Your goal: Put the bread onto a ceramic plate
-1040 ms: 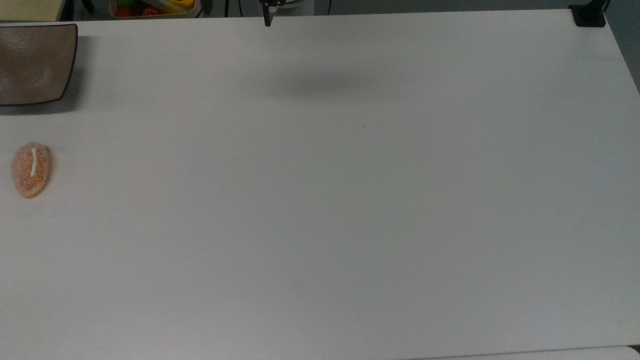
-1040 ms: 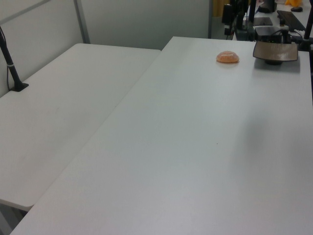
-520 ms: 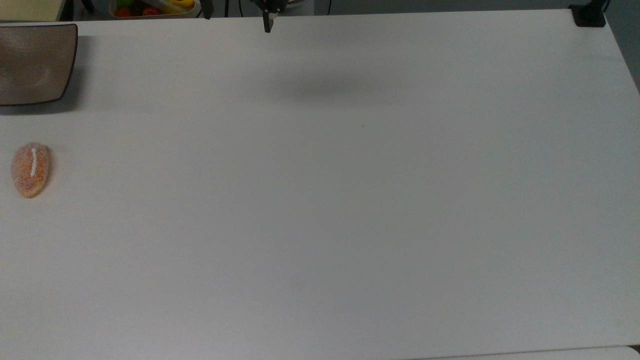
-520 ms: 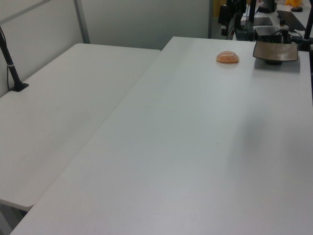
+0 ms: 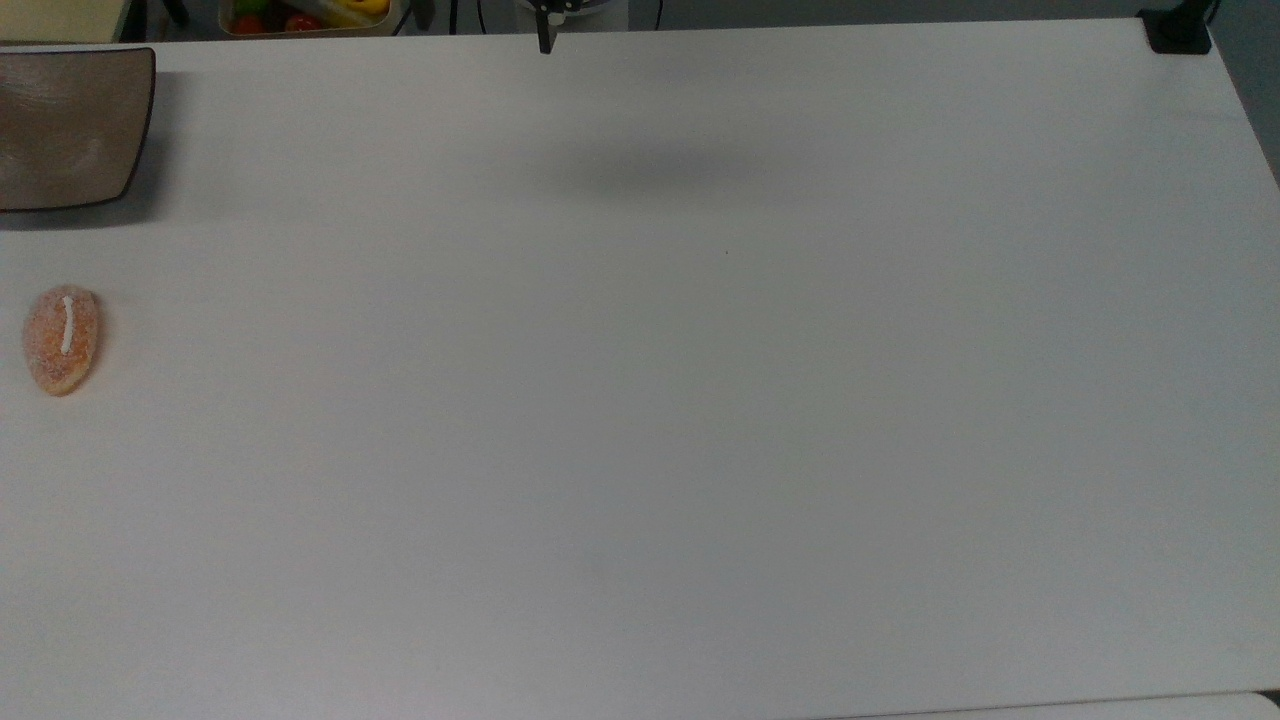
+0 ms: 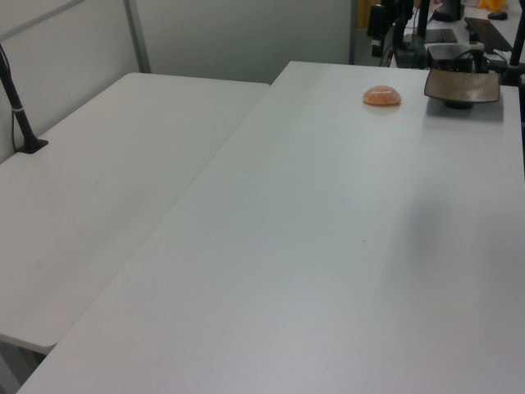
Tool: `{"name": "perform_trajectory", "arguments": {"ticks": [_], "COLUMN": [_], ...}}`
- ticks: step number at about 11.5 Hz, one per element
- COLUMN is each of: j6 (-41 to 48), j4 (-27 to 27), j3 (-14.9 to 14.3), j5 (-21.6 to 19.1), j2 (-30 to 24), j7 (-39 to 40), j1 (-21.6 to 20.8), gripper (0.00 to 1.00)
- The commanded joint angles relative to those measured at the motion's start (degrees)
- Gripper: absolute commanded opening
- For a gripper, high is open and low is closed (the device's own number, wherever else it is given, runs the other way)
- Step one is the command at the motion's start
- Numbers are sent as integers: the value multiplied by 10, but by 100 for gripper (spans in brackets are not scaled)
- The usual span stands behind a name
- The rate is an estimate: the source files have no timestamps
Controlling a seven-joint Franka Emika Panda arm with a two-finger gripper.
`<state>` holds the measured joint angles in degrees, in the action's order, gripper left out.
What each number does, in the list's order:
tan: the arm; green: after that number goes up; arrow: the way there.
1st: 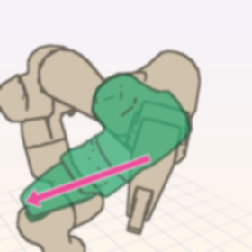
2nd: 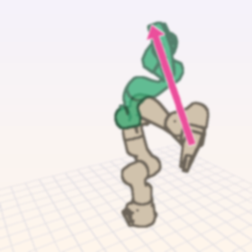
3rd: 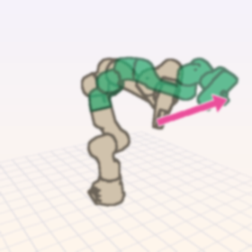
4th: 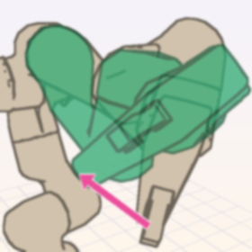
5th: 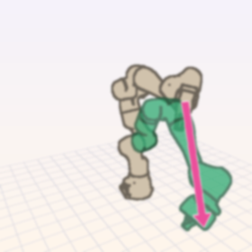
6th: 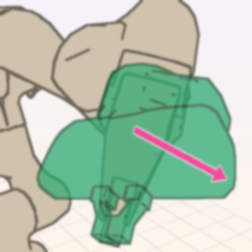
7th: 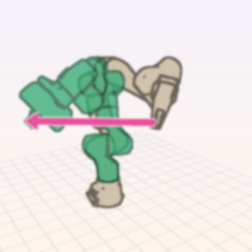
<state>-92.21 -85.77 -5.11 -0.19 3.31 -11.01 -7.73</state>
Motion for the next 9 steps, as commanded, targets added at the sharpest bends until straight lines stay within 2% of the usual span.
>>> {"name": "perform_trajectory", "arguments": {"ticks": [1, 4, 8, 9], "j6": [-12, -27, -163, -186], "j4": [-22, -26, -48, -48], "j3": [4, -2, -67, -72], "j5": [2, 18, 35, 46], "j2": [-11, -5, 38, 52], "j7": [77, 125, 159, 181], "j1": [12, 32, 40, 53], "gripper": [100, 100, 100, 100]}}
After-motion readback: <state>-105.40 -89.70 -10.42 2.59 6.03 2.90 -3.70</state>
